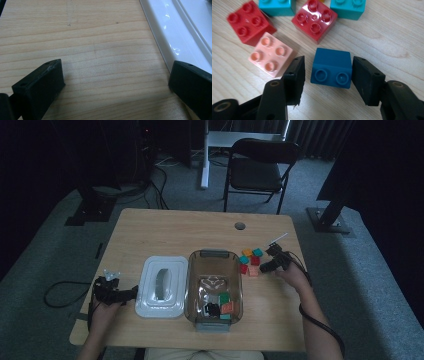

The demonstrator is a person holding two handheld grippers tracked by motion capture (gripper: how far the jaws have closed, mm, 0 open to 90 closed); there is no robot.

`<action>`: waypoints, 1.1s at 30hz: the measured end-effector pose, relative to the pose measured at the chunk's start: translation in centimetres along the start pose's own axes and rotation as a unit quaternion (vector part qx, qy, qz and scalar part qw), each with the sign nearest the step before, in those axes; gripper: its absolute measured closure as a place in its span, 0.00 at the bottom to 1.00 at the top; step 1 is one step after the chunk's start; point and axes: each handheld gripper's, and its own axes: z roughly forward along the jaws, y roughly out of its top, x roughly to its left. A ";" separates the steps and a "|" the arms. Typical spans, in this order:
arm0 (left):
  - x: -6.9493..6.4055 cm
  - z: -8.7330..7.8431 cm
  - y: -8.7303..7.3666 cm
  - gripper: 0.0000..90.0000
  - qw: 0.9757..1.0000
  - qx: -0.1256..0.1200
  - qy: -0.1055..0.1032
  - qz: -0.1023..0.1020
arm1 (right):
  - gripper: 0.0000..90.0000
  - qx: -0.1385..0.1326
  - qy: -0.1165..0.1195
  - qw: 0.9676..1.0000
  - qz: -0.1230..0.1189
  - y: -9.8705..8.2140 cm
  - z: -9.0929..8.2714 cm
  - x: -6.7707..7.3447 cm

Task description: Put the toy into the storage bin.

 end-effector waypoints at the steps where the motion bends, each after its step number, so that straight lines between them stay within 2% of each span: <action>1: 0.0 0.0 0.0 0.01 1.000 0.000 0.000 0.000 | 0.50 0.003 -0.001 1.000 0.000 0.0 0.1 0.0; 4: 0.0 0.0 0.0 0.01 1.000 0.000 0.000 0.000 | 0.55 0.007 -0.005 1.000 -0.003 0.0 0.4 0.1; 6: 0.0 0.0 0.0 0.01 1.000 0.001 0.001 0.001 | 0.64 0.008 -0.006 1.000 -0.003 0.0 0.3 0.1; 7: 0.0 0.0 0.0 0.01 1.000 0.001 0.001 0.001 | 0.65 0.007 -0.008 1.000 -0.005 0.0 0.2 0.1; 8: 0.0 0.0 0.0 0.01 1.000 0.001 0.001 0.001 | 0.65 -0.001 -0.021 1.000 -0.009 -0.1 0.0 0.1; 9: 0.0 0.0 0.0 0.01 1.000 0.001 0.001 0.001 | 0.65 -0.002 -0.021 1.000 -0.006 -0.1 -0.2 0.1; 13: 0.0 0.0 0.0 0.01 1.000 0.001 0.001 0.001 | 0.65 -0.004 -0.009 1.000 -0.010 -0.3 -0.9 0.2; 22: 0.0 0.0 0.0 0.01 1.000 0.001 0.002 0.001 | 0.65 -0.027 0.016 0.998 -0.046 -1.7 -4.8 1.6; 26: 0.0 0.0 0.0 0.01 1.000 0.001 0.001 0.001 | 0.65 -0.046 0.033 0.996 -0.065 -2.4 -6.3 2.7; 28: 0.0 0.0 0.0 0.01 1.000 0.001 0.002 0.001 | 0.65 -0.045 0.043 0.994 -0.086 -2.7 -7.0 3.6; 30: 0.0 0.0 0.0 0.01 1.000 0.001 0.001 0.001 | 0.65 -0.049 0.055 0.992 -0.103 -2.9 -7.8 4.6; 33: 0.0 0.0 0.0 0.01 1.000 0.001 0.001 0.001 | 0.65 -0.057 0.078 0.987 -0.130 -3.0 -9.3 6.0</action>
